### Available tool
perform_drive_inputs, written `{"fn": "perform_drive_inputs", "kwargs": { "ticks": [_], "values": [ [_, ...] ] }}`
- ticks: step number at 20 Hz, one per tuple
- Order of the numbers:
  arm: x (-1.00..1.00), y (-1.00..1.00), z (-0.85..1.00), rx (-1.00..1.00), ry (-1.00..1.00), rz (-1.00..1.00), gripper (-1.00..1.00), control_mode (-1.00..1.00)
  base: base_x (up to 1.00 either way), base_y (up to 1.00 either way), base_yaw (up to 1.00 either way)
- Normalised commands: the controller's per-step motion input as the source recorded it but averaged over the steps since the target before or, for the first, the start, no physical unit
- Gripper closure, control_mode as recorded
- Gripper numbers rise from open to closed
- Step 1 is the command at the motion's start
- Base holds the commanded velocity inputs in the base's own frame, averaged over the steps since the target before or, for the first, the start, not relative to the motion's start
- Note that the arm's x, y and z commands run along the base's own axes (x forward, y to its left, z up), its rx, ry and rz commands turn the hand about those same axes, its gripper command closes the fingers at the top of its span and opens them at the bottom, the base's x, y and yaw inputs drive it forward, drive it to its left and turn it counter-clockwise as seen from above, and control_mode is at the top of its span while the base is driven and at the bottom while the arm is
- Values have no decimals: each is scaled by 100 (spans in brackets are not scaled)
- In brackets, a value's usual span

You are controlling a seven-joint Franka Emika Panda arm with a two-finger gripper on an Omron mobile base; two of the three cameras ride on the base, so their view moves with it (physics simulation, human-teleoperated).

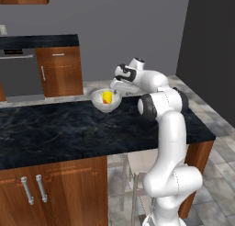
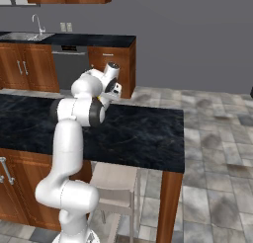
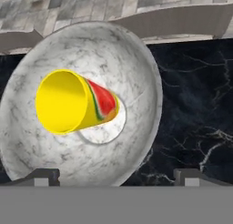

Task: Place the cup inside the bowl on the dining table and move the bowl to any counter.

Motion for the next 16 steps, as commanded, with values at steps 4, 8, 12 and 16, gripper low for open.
{"fn": "perform_drive_inputs", "kwargs": {
  "ticks": [4, 8, 12, 16],
  "values": [
    [0, -4, 11, 4, 0, -17, -100, -100, 0, 0, 0],
    [0, -12, 23, 3, 0, -20, -100, -100, 0, 0, 0],
    [-9, -8, 7, 2, 6, -19, -100, -100, 0, 0, 0],
    [-19, 0, 0, 1, 14, -15, -100, -100, 0, 0, 0]
  ]
}}
